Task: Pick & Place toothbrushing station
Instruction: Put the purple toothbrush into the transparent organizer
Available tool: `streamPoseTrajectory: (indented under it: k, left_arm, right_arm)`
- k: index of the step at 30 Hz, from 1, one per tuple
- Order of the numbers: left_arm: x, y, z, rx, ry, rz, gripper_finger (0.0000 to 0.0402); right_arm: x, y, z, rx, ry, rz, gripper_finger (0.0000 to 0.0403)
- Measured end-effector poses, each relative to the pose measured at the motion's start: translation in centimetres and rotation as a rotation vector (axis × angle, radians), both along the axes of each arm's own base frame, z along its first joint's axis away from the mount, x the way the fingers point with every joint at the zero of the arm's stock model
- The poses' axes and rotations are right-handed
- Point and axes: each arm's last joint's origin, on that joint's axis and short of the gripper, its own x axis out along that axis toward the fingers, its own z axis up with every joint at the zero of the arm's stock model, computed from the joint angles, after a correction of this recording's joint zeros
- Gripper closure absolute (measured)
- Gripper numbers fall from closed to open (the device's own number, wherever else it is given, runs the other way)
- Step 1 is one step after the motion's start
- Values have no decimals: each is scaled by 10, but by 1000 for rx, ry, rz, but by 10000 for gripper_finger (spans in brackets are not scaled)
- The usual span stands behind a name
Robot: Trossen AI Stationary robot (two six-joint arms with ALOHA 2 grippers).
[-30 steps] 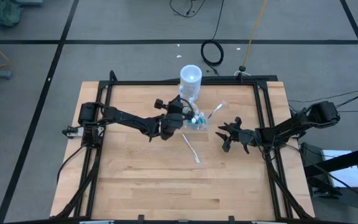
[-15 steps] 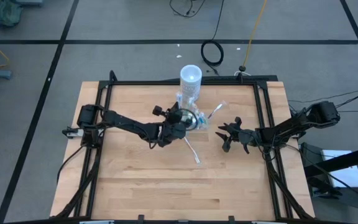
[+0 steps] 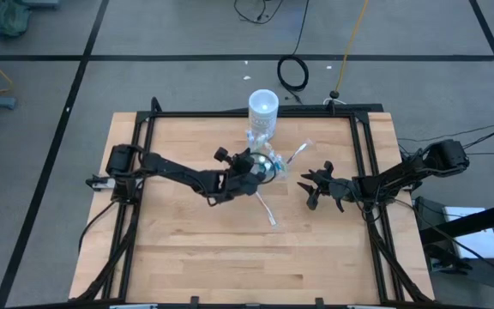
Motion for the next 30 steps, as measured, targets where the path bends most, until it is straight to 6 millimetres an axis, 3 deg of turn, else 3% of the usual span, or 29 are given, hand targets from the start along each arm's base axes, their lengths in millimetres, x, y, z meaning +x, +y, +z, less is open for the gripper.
streamPoseTrajectory:
  k: [16, 30]
  left_arm:
    - [-2, 8, -10, -161, 27, -97, 396]
    - [-1, 8, -10, -219, -13, -125, 306]
  right_arm:
    - [0, 0, 0, -2, 1, 1, 261]
    - [0, 0, 0, -3, 1, 1, 261]
